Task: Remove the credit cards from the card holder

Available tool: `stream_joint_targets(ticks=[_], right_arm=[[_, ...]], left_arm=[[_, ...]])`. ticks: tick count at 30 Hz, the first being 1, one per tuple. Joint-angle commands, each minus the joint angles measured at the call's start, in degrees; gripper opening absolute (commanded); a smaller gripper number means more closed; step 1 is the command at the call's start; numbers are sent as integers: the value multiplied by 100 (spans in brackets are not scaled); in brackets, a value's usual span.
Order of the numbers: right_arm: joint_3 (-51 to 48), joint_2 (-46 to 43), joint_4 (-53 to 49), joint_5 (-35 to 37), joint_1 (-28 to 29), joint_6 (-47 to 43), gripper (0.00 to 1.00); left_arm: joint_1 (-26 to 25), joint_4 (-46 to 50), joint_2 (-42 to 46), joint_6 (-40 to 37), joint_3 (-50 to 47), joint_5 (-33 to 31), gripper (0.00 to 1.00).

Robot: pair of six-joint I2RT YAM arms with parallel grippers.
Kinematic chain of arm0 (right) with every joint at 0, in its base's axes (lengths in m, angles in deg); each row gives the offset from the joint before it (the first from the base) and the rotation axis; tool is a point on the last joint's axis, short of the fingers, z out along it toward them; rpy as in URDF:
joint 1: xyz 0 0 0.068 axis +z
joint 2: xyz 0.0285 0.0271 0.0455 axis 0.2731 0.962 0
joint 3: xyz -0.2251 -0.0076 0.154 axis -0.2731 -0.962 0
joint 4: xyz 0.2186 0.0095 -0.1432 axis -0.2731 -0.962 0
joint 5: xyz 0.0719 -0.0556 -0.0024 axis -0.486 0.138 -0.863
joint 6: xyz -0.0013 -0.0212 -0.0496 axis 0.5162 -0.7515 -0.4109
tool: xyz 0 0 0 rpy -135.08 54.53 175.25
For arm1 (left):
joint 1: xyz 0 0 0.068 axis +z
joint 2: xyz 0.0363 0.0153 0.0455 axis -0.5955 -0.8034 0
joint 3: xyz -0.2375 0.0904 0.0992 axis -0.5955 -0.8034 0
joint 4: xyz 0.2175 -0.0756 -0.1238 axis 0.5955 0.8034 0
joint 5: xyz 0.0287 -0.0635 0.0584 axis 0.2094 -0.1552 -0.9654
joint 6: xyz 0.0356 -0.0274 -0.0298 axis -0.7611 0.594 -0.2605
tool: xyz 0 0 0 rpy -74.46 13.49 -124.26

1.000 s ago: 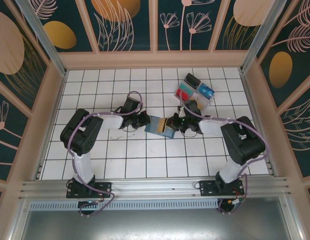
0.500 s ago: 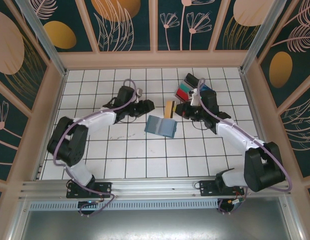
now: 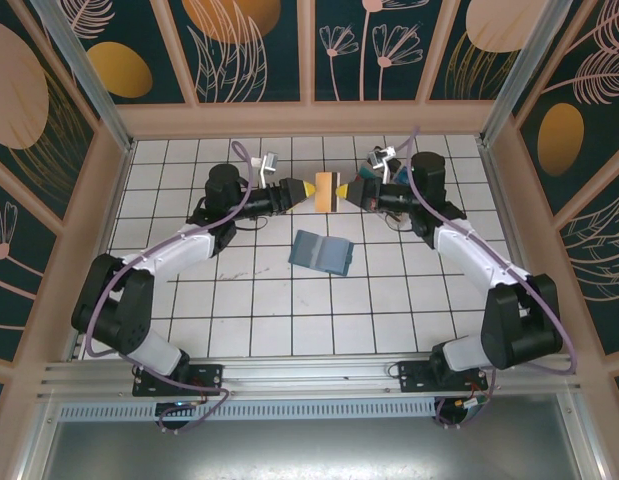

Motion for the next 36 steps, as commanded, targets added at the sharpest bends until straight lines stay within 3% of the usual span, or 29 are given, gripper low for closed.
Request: stream_joint_targets(ticks=[1,6,12,16,23,28,30,32,33,35,36], right_arm=[[198,146,716,-602,-20,387,0],[237,301,1089,-765,49,666,0],[205,354,1351,-618,148,942,0],[257,380,1375,-280,309,1040,10],[385,527,1624,-84,346,1257,10],[560,674,1459,-100,384,1206,20],[573,676,1404,-59,377,1160,16],[612,668,1250,-2,369,1037,2],[648,636,1059,97,347,897,0],[785,570,378,318,252,389,0],[914,541,-124,470,189,-33,0]], left_arm=[[-21,-951,-169,335,71,447,62],[-21,-1485,-351,707,99,529,41],[-22,-2022,-416,1078,55,390,0],[-25,-2362,-459,1378,-57,234,0],[-27,-2672,-503,1628,-201,216,0],[-22,-2660,-486,1641,-233,147,0],[-26,-2614,-486,1616,-238,107,0],[-21,-2489,-478,1556,-228,46,0],[-6,-2354,-462,1486,-225,-4,0],[35,-1832,-389,1194,-219,-155,13],[71,-1365,-329,955,-219,-280,24]])
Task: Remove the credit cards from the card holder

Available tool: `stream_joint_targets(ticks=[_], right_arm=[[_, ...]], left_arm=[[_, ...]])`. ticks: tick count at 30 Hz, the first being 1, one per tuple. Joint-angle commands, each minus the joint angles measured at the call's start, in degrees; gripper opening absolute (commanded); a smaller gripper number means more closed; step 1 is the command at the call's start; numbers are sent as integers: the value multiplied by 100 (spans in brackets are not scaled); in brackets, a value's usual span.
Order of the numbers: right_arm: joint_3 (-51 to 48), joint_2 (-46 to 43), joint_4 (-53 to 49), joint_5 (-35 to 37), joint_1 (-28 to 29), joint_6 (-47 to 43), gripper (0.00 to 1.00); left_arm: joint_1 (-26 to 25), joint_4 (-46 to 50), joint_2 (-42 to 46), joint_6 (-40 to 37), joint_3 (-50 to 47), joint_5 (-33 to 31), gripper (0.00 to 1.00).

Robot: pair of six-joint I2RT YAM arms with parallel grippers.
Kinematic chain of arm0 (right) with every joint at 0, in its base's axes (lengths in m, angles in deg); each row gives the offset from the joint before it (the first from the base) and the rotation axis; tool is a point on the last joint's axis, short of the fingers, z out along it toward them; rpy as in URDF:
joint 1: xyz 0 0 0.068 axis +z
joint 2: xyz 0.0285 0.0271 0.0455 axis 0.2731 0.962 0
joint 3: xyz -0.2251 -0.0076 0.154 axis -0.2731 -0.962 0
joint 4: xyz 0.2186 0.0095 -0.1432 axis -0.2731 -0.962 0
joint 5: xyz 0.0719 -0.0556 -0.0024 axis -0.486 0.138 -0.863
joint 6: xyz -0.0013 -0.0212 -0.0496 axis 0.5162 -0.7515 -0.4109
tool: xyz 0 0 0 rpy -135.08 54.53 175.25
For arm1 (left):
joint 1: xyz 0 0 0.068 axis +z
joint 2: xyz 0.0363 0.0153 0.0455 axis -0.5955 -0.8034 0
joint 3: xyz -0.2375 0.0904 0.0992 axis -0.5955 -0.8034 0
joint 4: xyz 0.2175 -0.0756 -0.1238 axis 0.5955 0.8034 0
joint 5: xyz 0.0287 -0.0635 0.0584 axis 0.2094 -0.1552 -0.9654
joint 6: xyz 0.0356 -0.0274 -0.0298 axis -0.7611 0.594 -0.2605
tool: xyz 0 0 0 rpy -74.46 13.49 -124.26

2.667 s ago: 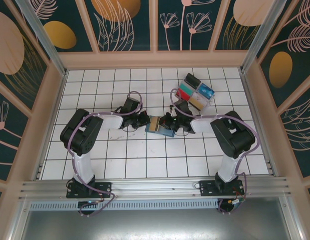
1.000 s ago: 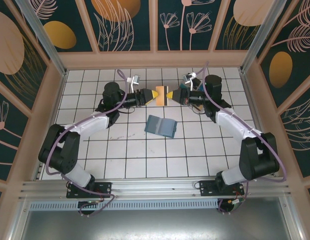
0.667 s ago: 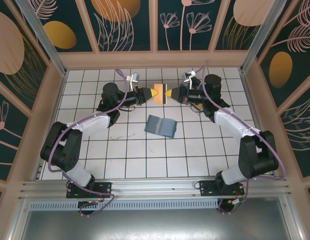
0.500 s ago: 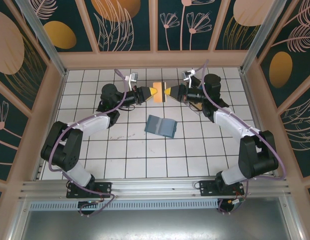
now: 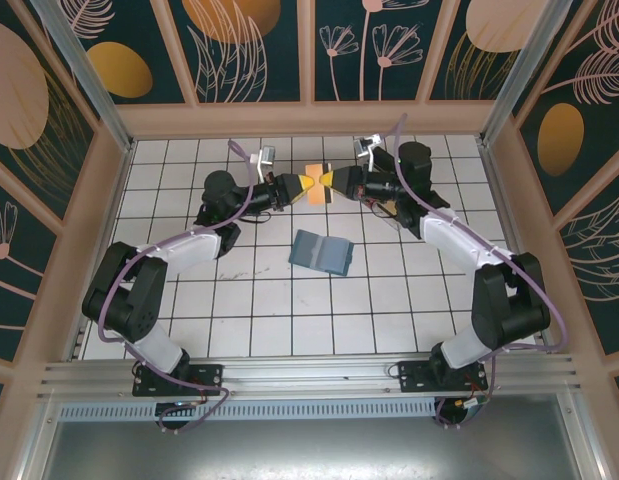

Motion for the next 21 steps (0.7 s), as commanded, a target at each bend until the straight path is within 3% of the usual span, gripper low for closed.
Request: stream_joint_targets(ticks=[1,4,7,10,13,21], right_arm=[[512,-112,-1455,679,-216,-1355,0],[1011,-51,-3077,1615,-372,-2960,0],[1388,98,-4278,2879,-474,-4467,0],[1432,190,-4789,3970,-543,-5790,0],[1477,409,-5111,4374,-663,-6762,0],[2297,1561,-5885,5004,-1001,-7804,0]], left_arm=[[107,1194,181,-718,-13,-390,39],[208,2992,354,-1711,100,-1142,67],[252,4489,473,-2555,239,-2104,80],[286,5246,629,-3040,189,-2824,91],[336,5552,758,-3281,92,-3161,98],[370,5823,868,-3496,67,-3363,99]])
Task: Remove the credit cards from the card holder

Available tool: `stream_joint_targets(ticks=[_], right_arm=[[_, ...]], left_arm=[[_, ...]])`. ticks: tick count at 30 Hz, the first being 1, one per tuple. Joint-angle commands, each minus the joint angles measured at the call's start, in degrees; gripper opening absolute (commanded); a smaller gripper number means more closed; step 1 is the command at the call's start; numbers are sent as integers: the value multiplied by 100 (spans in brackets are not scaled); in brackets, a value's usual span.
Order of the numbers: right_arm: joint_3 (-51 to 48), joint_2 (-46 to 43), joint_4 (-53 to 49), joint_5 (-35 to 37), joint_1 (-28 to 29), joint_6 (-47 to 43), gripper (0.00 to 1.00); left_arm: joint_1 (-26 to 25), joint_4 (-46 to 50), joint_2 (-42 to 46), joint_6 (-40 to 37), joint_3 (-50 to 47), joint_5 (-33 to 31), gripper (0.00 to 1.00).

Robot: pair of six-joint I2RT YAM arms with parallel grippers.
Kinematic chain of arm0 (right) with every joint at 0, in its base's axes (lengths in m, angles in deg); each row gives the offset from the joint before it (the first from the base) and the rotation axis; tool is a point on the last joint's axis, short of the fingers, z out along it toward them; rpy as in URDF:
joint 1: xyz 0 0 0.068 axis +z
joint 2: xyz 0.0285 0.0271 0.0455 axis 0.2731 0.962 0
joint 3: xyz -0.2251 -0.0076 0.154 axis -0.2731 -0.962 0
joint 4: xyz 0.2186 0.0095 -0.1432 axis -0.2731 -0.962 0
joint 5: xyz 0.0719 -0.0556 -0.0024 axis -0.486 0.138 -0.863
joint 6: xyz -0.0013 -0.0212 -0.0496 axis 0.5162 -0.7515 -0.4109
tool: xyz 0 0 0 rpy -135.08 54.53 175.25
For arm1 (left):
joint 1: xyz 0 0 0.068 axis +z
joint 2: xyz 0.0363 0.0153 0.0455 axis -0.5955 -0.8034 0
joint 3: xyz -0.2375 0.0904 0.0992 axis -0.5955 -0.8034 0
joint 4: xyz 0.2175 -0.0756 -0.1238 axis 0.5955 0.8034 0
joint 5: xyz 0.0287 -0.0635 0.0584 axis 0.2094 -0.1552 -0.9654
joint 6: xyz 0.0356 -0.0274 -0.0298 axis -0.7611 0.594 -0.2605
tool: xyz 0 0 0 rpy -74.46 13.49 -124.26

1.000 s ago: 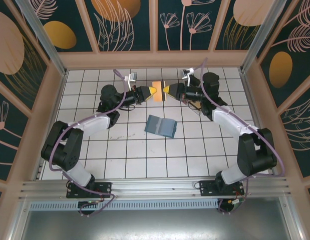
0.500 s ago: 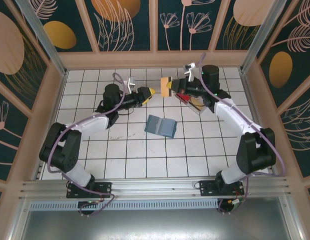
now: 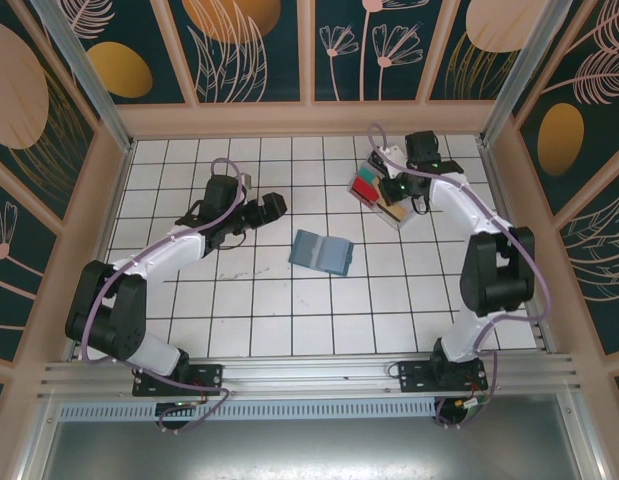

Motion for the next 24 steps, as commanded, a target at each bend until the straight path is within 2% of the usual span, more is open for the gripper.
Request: stream_joint_targets(ticks=[1,10,17,24], right_arm=[[459,337,-702,532,-46,-905,0],[938,1140,-851,836,-69,-1096,0],[945,1353,-990,803,-75,-1133,0],[978,1414,-1042,816,-77,-1093,7]], left_arm=[[31,321,111,-296,12,-184,99],[35,339,14,-315,22,-70,99],[35,366,15,-346,-17,-47,99],[44,357,-30,-351,11,5,99]])
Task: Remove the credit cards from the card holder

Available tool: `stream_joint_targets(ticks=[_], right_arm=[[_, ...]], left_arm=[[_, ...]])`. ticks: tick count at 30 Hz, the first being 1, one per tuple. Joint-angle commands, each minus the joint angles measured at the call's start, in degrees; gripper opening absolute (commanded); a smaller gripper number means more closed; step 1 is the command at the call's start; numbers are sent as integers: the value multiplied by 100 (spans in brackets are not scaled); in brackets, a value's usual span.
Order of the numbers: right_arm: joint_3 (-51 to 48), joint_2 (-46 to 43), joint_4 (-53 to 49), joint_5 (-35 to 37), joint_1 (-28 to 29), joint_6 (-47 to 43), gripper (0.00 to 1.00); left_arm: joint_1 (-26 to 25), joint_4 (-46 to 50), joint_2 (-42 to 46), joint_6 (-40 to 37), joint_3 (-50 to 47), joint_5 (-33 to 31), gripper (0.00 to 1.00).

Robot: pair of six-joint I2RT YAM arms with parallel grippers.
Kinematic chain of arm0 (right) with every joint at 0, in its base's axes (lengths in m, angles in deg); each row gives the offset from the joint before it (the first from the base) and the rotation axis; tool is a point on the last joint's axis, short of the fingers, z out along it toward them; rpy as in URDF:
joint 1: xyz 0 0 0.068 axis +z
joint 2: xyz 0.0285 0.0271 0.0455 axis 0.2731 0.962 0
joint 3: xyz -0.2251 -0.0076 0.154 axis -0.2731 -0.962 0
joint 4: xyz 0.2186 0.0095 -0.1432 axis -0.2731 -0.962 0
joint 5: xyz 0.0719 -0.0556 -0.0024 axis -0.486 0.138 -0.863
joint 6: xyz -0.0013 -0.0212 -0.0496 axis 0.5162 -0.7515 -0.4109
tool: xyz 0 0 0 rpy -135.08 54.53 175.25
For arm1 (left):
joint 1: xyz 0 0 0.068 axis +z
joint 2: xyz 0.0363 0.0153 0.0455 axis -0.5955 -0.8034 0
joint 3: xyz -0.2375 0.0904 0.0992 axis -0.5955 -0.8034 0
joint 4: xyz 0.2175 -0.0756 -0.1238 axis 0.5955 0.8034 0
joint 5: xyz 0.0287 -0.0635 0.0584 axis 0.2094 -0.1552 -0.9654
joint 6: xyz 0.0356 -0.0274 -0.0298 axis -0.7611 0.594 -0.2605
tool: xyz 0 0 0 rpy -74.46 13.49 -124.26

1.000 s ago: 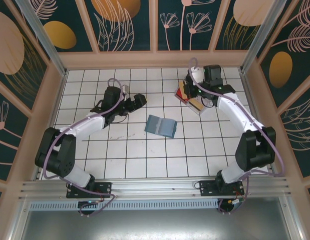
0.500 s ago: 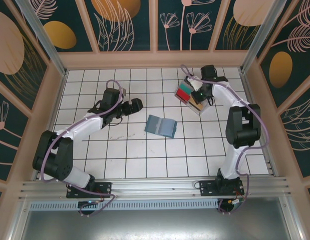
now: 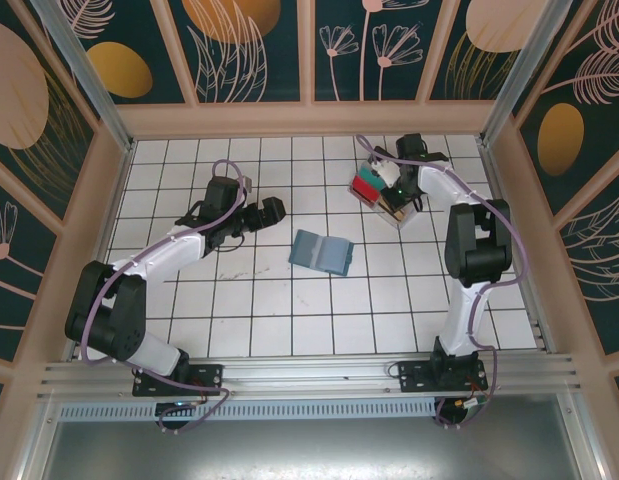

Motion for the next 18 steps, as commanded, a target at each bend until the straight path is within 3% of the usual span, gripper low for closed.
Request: stream_joint_targets(ticks=[1,12,18], right_arm=[[147,98,-222,124,-19,-76,8],[265,37,-145,132,-30,125,19],[267,-596,48,-263,-121,461,23]], left_arm=[[40,121,-32,-135,12,38,99],[40,155,-24,-139,-9,2,99],[179,451,273,-202,41,-658,99]])
